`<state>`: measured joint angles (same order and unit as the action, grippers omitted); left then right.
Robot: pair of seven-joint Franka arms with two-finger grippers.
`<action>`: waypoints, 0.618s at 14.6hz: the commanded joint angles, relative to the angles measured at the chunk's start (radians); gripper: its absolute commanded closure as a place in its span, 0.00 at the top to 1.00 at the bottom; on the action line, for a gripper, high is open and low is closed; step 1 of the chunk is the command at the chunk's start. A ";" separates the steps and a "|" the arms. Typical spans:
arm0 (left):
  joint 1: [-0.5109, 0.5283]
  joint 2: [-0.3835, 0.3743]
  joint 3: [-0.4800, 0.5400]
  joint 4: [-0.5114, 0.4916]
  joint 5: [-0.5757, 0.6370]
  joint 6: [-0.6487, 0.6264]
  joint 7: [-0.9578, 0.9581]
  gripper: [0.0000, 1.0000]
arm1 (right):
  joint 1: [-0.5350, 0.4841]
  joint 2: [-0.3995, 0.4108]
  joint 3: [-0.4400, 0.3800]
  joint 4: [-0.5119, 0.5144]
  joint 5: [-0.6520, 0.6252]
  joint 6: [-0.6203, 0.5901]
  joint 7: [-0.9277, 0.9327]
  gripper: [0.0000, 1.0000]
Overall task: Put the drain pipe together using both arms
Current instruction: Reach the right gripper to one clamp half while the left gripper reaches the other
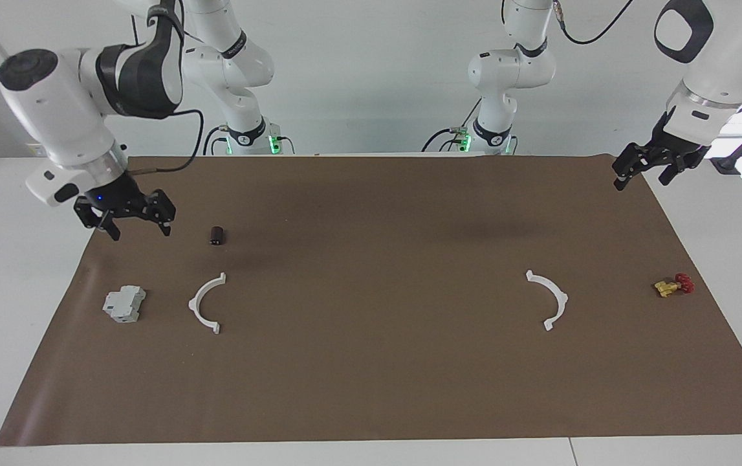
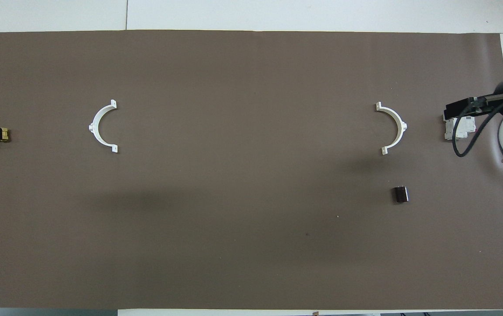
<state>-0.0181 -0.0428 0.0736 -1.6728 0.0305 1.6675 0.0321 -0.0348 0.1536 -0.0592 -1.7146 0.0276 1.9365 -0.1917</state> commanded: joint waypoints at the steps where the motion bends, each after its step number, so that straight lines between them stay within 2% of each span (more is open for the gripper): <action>1: 0.001 -0.015 0.002 -0.025 -0.006 0.018 0.015 1.00 | 0.007 0.073 0.010 -0.078 0.035 0.183 -0.026 1.00; 3: -0.002 0.003 0.002 -0.028 -0.004 0.052 0.015 1.00 | 0.026 0.095 0.010 -0.179 0.035 0.312 -0.031 1.00; 6: -0.003 0.015 0.000 -0.108 -0.004 0.165 0.015 1.00 | 0.015 0.155 0.010 -0.201 0.037 0.363 -0.086 1.00; 9: -0.005 0.064 0.000 -0.147 -0.003 0.247 0.015 1.00 | -0.014 0.219 0.012 -0.201 0.040 0.416 -0.140 0.82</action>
<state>-0.0188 -0.0039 0.0727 -1.7878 0.0305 1.8573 0.0335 -0.0222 0.3452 -0.0534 -1.9106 0.0432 2.3179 -0.2734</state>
